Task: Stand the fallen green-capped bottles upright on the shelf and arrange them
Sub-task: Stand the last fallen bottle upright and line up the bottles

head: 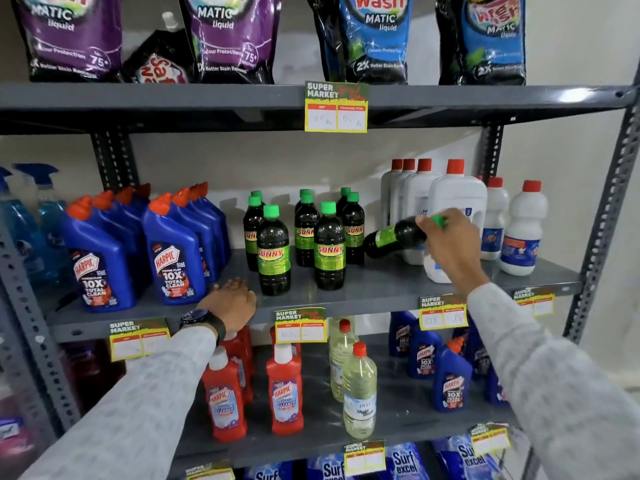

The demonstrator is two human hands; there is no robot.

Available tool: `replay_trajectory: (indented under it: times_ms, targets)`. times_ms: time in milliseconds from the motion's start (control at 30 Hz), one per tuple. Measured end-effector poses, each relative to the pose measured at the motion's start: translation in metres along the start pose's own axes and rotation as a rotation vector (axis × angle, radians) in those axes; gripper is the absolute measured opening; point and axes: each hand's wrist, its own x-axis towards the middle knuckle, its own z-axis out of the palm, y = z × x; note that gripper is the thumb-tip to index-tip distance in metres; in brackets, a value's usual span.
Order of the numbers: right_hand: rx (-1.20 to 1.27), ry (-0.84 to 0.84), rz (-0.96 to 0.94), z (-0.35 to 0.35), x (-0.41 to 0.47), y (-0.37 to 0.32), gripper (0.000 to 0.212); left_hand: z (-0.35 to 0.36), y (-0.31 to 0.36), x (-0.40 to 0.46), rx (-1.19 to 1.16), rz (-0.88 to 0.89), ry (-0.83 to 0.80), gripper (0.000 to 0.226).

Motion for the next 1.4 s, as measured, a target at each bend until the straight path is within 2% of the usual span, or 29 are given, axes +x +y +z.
replay_trajectory:
  times_ms: [133,333,567,700,800,900,967,1033,1100,1233,1300,1400]
  targets:
    - [-0.152,-0.139,-0.151,0.009,0.038,-0.049,0.040,0.006,-0.003,0.002,0.028,0.002,0.030,0.056]
    - [-0.309,-0.436,-0.150,0.049,0.065,-0.075,0.044,0.003,0.000,0.002,0.066,0.012,0.045,0.061]
    - [-0.441,-0.537,-0.167,0.070,0.076,-0.084,0.050,0.003,0.002,-0.004,0.107,0.019,0.073,0.054]
    - [-0.489,-0.536,-0.193,0.074,0.077,-0.083,0.051,0.003,0.002,-0.003,0.083,-0.008,0.077,0.058]
    - [-0.525,-0.513,-0.216,0.067,0.071,-0.076,0.070,0.003,0.001,-0.002,0.034,0.003,0.082,0.062]
    - [-0.330,-0.302,-0.288,0.059,0.051,-0.055,0.075,0.005,-0.001,0.002,0.033,0.010,0.058,0.062]
    - [-0.024,-0.152,-0.299,0.063,0.027,-0.028,0.070,0.006,-0.002,0.003,0.006,-0.007,0.053,0.062]
    - [0.328,-0.164,-0.183,0.074,0.003,0.001,0.067,0.007,-0.002,0.003,0.018,0.001,0.051,0.062]
    - [0.507,-0.303,-0.029,0.085,-0.011,0.025,0.076,0.006,-0.003,0.003,0.005,0.002,0.048,0.063]
    - [0.528,-0.569,0.099,0.103,-0.014,0.045,0.092,0.006,-0.003,0.005,0.023,0.003,0.041,0.064]
    - [0.468,-0.572,0.117,0.107,-0.015,0.046,0.089,0.007,-0.004,0.007,0.012,-0.001,0.040,0.064]
    - [0.329,-0.458,0.081,0.108,-0.021,0.042,0.084,0.008,-0.005,0.008,-0.028,-0.010,0.049,0.064]
